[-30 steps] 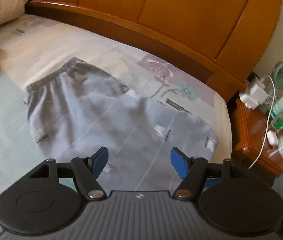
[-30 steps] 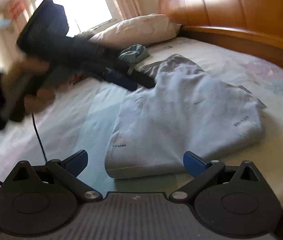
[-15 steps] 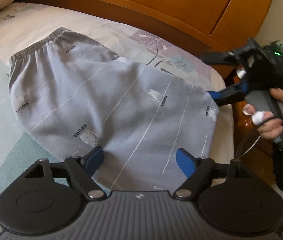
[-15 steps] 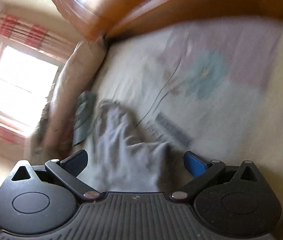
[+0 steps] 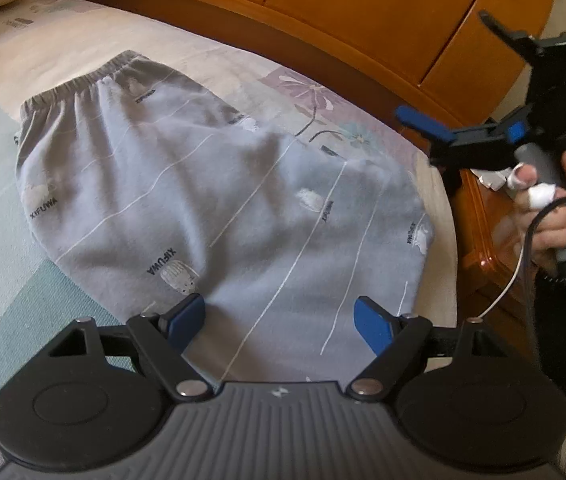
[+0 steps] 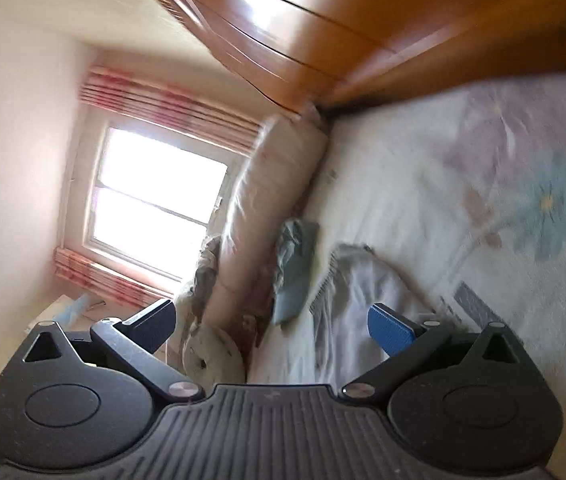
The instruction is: Fold clothes
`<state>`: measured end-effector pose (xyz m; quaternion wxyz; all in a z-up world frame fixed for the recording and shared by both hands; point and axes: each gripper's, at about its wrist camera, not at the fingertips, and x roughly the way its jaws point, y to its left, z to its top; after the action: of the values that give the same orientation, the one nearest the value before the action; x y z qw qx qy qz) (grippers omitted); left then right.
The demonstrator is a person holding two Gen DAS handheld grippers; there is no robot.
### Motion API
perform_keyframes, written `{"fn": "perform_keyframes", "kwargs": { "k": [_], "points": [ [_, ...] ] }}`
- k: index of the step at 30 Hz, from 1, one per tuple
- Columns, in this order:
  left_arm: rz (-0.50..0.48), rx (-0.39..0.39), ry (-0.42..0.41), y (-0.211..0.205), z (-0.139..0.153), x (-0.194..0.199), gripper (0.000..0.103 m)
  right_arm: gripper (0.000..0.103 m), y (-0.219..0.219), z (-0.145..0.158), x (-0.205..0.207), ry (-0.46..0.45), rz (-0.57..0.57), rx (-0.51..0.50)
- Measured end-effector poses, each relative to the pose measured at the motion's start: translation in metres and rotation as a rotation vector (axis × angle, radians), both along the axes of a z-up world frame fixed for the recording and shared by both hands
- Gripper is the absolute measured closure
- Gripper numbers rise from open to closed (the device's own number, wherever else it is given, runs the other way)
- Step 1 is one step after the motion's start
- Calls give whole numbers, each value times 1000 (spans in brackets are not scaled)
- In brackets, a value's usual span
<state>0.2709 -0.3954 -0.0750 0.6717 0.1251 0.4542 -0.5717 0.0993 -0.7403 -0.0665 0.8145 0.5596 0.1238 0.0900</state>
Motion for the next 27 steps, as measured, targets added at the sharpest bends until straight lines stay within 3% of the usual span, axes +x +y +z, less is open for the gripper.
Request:
{"fn": "perform_keyframes", "kwargs": {
  "k": [4, 8, 11, 14, 16, 19, 23, 26, 27],
  "points": [
    [-1, -4, 0, -1, 0, -1, 19, 0, 6, 12, 2, 54, -4, -103],
    [-8, 0, -4, -1, 0, -1, 18, 0, 15, -11, 19, 142, 34, -75],
    [-5, 0, 2, 0, 1, 1, 18, 4, 18, -39, 20, 324, 17, -68],
    [-3, 0, 8, 2, 2, 3, 18, 10, 22, -35, 7, 329, -32, -194],
    [3, 6, 18, 1, 3, 5, 18, 5, 24, -25, -3, 382, -103, -303],
    [27, 11, 4, 3, 12, 7, 18, 3, 28, -9, -13, 365, -106, -355],
    [49, 27, -50, 14, 23, 8, 18, 0, 52, 4, -7, 262, 35, -391],
    [62, 63, -112, 30, 27, 4, 17, 0, 71, -4, 5, 277, 96, -443],
    [66, 79, -138, 36, 28, 2, 17, 0, 73, -11, 6, 322, 80, -477]
  ]
}}
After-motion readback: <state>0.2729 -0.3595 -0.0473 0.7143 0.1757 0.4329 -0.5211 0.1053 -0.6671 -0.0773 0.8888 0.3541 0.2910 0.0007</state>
